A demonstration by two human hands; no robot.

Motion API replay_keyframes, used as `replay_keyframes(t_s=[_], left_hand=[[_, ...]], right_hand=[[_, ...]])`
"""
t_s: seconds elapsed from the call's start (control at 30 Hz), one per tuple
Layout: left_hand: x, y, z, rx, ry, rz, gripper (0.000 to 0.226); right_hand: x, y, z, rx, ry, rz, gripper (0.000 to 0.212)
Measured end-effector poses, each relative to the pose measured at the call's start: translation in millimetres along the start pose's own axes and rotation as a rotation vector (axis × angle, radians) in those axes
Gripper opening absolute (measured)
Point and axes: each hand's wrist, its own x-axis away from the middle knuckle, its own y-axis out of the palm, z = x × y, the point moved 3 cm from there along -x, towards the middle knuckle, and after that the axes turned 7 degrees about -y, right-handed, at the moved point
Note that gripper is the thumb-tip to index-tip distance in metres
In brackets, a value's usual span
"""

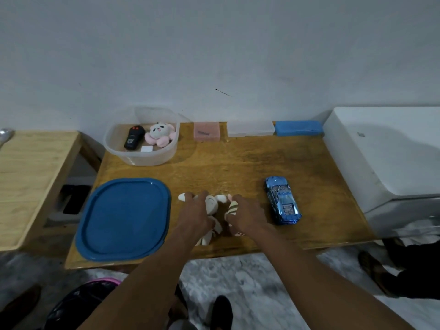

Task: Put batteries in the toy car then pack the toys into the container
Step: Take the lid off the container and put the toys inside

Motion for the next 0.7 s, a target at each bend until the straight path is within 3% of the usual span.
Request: replay_keyframes(t_s=[0.3,0.47,0.7], left_hand=[[-14,-91,-4,0.086,0.043,0.208,0.072],[-41,-169,-21,0.059,0.049,0.355,0.079],[-97,-237,-64,0.061,0.020,0.382,0.080]], right_hand=[[-28,-46,-50,-0.076,-0.072,0.120,0.041],[-63,-77,-122,-0.123,-0.184,0.183,0.059],[-114,-88,-202,-0.081,-0.208,0.236,0.048]])
